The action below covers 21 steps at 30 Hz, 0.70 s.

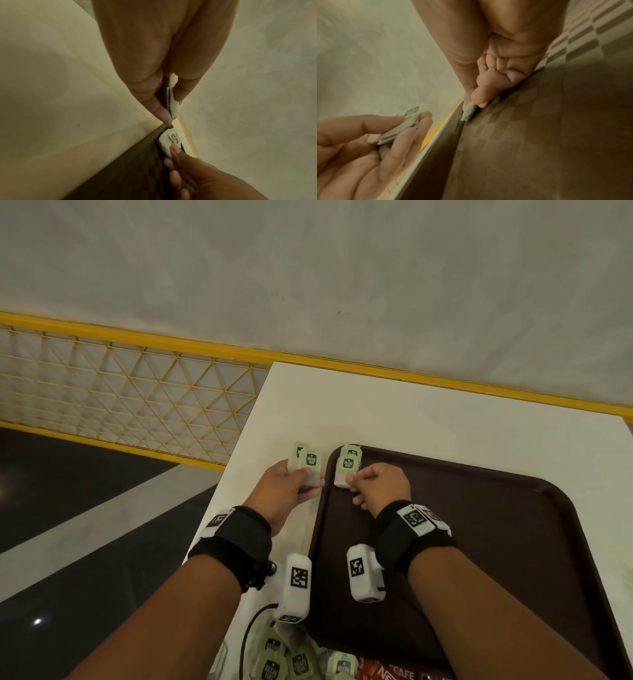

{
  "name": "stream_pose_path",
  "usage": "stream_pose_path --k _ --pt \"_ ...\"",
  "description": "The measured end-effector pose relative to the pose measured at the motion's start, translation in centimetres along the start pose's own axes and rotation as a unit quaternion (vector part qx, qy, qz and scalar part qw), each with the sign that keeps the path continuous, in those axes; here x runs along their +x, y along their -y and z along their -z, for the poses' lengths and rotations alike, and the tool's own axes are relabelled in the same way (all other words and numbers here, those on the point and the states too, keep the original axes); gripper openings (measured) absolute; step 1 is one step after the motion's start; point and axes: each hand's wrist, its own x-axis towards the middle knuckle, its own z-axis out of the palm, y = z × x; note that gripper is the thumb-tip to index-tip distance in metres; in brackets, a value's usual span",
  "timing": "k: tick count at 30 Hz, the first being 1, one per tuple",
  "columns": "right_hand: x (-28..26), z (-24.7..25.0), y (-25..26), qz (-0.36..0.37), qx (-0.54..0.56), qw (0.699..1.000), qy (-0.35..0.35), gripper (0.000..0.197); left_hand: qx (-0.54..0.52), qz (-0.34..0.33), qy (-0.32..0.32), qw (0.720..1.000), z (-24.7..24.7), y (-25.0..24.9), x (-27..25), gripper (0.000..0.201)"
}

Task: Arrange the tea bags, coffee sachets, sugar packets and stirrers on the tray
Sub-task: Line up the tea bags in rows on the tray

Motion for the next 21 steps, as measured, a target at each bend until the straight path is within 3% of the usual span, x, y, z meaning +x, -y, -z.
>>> stream_pose_path --k 4,8,10,14,18,21 --pt "-0.1 -0.2 0.4 0.015 -0.05 0.998 -0.018 0.017 0.059 -0.007 -0.005 0.998 0.4 0.0 -0.3 0.02" --pt "-1.0 0.4 1.0 0.035 -0.097 0.994 -0.042 0.024 0.03 -0.005 0.016 0.999 0.1 0.3 -0.4 0.016" --pt "-2.0 0.9 1.5 0.063 -0.051 0.996 -0.024 0.028 0.023 -0.013 0.029 0.999 -0.1 0.6 -0.3 0.014" --pt "-4.4 1.0 2.6 0.045 0.072 0.991 0.104 0.02 0.06 -0.021 0.051 0.997 -0.7 1.0 0.0 0.019" --pt "-4.1 0.9 2.1 0.046 0.092 0.99 0.092 0.016 0.048 -0.007 0.064 0.997 -1.2 1.1 0.2 0.024" --pt "-3.2 0.7 1.5 0.026 0.104 0.993 0.059 0.013 0.015 0.021 0.02 0.999 -0.8 0.9 0.4 0.023"
